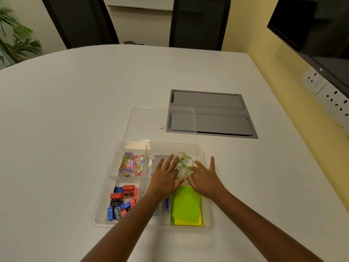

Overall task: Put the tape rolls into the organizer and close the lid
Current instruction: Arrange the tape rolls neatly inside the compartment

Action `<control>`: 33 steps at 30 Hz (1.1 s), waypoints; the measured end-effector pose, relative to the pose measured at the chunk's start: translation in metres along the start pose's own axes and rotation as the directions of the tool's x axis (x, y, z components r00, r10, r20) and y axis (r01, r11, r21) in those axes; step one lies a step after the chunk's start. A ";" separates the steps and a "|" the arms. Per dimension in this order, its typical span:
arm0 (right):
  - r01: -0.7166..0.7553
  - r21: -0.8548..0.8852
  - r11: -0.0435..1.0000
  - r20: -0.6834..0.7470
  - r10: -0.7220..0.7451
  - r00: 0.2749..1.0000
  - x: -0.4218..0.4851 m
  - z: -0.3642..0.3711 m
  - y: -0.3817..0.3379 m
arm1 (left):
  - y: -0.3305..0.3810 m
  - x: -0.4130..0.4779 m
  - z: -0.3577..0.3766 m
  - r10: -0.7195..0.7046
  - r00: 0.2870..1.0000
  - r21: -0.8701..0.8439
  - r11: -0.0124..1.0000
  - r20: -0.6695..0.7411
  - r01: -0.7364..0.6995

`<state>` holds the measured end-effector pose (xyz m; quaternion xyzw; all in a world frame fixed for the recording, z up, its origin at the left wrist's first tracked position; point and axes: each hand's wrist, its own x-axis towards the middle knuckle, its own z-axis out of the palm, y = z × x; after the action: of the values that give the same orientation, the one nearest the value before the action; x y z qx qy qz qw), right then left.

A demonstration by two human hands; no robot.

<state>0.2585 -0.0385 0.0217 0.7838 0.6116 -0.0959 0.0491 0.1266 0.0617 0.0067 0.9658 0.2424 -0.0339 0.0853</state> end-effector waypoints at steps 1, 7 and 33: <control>-0.018 -0.012 1.000 0.011 0.018 1.000 0.002 -0.003 -0.001 | 0.000 0.000 0.001 -0.023 1.000 -0.030 0.999 0.002 0.023; -0.154 -0.030 0.988 -0.031 0.153 0.988 0.026 -0.018 -0.002 | 0.006 0.000 0.008 -0.099 0.995 -0.091 0.991 0.014 0.099; -0.175 0.017 0.984 0.069 0.174 0.982 0.015 -0.032 -0.010 | 0.004 -0.002 0.005 -0.121 0.993 -0.167 0.978 0.015 0.122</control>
<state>0.2554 -0.0157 0.0501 0.8312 0.5373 -0.1248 0.0689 0.1264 0.0560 0.0028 0.9386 0.3026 -0.0210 0.1647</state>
